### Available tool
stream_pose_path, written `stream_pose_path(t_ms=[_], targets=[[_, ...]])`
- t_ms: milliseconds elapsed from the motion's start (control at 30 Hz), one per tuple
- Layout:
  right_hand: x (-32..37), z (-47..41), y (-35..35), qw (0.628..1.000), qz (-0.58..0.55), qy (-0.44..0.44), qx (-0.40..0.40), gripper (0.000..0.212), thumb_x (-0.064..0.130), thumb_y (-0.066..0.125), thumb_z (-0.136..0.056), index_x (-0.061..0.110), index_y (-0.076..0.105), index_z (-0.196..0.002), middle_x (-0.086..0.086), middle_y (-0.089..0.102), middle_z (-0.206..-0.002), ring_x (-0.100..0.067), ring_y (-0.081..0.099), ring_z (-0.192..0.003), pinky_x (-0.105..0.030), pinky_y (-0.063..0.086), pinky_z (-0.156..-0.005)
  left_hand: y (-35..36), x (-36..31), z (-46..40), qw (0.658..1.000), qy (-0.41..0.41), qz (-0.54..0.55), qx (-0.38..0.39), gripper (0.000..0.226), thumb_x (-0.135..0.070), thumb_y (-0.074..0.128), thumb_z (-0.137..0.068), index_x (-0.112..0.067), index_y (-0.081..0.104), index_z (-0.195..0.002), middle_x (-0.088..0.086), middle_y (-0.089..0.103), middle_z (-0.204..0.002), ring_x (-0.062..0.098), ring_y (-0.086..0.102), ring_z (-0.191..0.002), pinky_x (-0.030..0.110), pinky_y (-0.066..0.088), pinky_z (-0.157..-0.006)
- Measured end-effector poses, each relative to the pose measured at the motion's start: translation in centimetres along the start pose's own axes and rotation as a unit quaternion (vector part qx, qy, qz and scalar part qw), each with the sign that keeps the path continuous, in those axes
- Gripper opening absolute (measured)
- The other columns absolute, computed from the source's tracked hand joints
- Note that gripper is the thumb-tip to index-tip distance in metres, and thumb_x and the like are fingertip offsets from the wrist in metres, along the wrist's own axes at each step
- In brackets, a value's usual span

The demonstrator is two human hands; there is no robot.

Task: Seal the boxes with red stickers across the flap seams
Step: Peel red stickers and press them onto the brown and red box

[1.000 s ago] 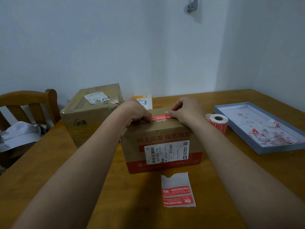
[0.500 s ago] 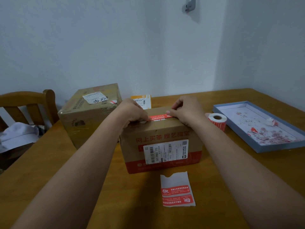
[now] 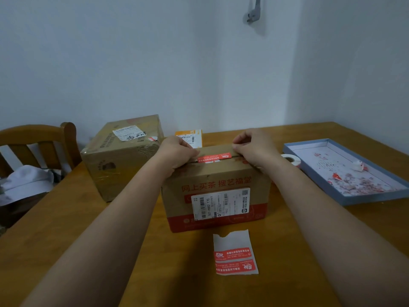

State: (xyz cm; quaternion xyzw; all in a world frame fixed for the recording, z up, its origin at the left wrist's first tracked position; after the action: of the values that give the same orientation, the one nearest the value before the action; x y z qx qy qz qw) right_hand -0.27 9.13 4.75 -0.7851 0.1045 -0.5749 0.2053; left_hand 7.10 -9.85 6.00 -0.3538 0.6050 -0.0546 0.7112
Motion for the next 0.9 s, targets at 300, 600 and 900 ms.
stream_pose_path(t_ms=[300,600,900], targets=[[0.3,0.1,0.4,0.997,0.068,-0.019,-0.007,0.026,0.025,0.082,-0.075,0.012,0.066,-0.09,0.003,0.063,-0.087,-0.01,0.059,-0.082,-0.02,0.046,-0.068,0.6,-0.1,0.2,0.997,0.033,-0.058,-0.046,0.029,-0.03,0.082,-0.074,-0.015,0.059,-0.08,0.002,0.063,-0.085,0.013,0.055,-0.075,0.028,0.045,-0.064],[0.6,0.1,0.5,0.993,0.104,-0.052,0.014,0.021,-0.001,0.058,-0.088,0.015,0.071,-0.094,0.0,0.066,-0.097,-0.013,0.06,-0.091,-0.009,0.038,-0.063,0.7,-0.2,0.2,0.987,0.106,-0.109,-0.046,0.01,-0.014,0.071,-0.086,-0.019,0.064,-0.082,-0.004,0.059,-0.082,0.018,0.058,-0.092,0.028,0.044,-0.073],[2.3,3.2,1.0,0.947,0.187,-0.255,0.064,0.044,-0.009,0.041,-0.085,0.008,0.07,-0.113,-0.004,0.06,-0.109,-0.013,0.05,-0.104,-0.022,0.037,-0.086,1.8,-0.7,3.6,0.919,0.305,-0.248,-0.022,0.035,-0.005,0.046,-0.094,-0.019,0.065,-0.12,-0.004,0.058,-0.126,0.017,0.045,-0.12,0.032,0.038,-0.094]])
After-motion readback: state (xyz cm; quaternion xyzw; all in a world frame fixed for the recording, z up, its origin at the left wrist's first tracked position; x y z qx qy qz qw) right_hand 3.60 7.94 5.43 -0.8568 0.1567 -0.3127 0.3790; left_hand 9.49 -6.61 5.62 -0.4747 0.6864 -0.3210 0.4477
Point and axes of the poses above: each hand's wrist, its own z-axis away from the middle knuckle, its own y-axis out of the palm, x = y × z, the point moved 4 cm from there along -z, towards the middle knuckle
